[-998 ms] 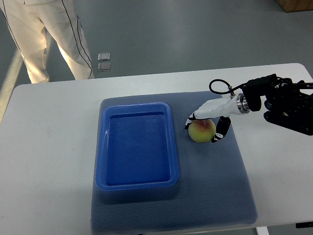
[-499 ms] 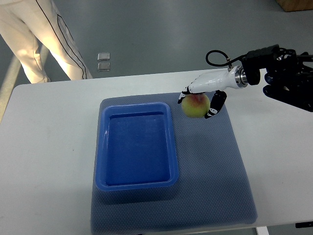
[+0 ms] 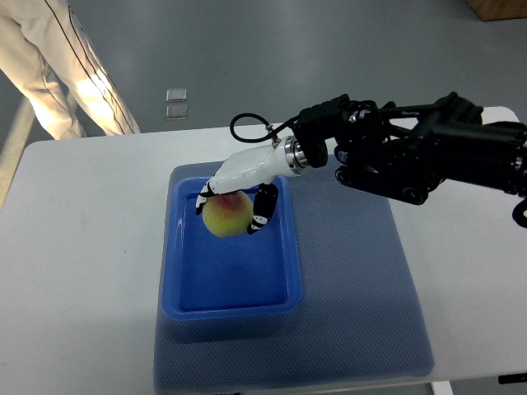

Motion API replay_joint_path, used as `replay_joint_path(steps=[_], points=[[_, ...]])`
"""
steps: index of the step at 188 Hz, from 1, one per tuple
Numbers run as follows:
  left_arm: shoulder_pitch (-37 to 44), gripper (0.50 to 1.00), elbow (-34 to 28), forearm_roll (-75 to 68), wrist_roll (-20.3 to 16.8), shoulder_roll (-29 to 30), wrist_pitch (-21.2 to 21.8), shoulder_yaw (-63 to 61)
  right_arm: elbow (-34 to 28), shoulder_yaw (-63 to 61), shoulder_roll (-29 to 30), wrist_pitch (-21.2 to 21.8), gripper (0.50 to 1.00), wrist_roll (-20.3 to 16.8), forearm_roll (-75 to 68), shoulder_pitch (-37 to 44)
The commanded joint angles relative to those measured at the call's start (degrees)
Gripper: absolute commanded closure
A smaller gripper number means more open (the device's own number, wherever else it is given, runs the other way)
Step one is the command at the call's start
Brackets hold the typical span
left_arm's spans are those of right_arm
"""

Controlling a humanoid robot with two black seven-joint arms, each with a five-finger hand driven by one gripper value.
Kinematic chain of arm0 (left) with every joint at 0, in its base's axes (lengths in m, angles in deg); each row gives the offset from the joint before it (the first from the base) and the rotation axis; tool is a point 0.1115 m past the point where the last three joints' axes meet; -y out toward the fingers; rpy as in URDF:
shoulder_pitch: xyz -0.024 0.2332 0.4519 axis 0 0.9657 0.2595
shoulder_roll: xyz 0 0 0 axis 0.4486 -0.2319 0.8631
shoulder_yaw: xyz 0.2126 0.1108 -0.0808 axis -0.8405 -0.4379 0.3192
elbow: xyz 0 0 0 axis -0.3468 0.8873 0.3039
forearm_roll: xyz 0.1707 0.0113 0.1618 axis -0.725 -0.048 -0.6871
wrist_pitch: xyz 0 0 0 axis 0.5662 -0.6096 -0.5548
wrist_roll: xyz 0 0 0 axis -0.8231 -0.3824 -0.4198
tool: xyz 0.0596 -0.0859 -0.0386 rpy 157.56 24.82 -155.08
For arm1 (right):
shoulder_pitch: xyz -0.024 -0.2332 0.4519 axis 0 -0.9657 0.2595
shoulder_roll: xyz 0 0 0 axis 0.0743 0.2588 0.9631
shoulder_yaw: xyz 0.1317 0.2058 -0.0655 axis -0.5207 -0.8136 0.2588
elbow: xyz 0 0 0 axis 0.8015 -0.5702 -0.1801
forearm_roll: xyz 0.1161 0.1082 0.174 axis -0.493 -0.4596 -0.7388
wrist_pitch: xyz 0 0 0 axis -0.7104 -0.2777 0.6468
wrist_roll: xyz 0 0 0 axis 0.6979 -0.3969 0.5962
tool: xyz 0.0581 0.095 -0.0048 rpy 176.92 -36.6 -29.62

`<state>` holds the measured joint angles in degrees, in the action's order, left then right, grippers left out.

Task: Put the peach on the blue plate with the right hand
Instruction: 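Lift the peach and carry it into the blue tray, then open the right hand to release the peach and withdraw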

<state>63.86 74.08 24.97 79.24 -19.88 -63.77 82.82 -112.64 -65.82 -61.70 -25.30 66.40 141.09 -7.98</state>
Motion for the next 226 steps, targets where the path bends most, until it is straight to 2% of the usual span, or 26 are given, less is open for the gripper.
replay_joint_path(steps=[1, 31, 41, 56, 83, 145, 186, 226], points=[[0.0, 0.5, 0.0, 0.0, 0.0, 0.0, 0.0, 0.0, 3.4, 0.0, 2.6, -0.3, 0.732, -0.1, 0.0, -2.2], [0.0, 0.5, 0.0, 0.0, 0.0, 0.0, 0.0, 0.0, 7.3, 0.1, 3.2, -0.6, 0.711, -0.4, 0.1, -4.5], [0.0, 0.5, 0.0, 0.0, 0.0, 0.0, 0.0, 0.0, 7.7, 0.0, 3.2, -0.6, 0.685, -0.4, 0.1, -4.6], [0.0, 0.5, 0.0, 0.0, 0.0, 0.0, 0.0, 0.0, 7.7, 0.0, 3.2, -0.6, 0.609, -0.4, 0.0, -4.6], [0.0, 0.5, 0.0, 0.0, 0.0, 0.0, 0.0, 0.0, 7.6, 0.0, 3.2, 0.1, 0.581, -0.3, -0.2, -4.5], [0.0, 0.5, 0.0, 0.0, 0.0, 0.0, 0.0, 0.0, 7.1, -0.2, 3.2, 0.1, 0.572, -0.1, -0.5, -4.0], [0.0, 0.5, 0.0, 0.0, 0.0, 0.0, 0.0, 0.0, 7.1, -6.6, 3.2, 0.7, 0.57, 0.0, -5.3, -4.1], [0.0, 0.5, 0.1, 0.0, 0.0, 0.0, 0.0, 0.0, 7.4, -11.8, -3.1, 0.7, 0.57, 0.0, -12.6, -6.8]])
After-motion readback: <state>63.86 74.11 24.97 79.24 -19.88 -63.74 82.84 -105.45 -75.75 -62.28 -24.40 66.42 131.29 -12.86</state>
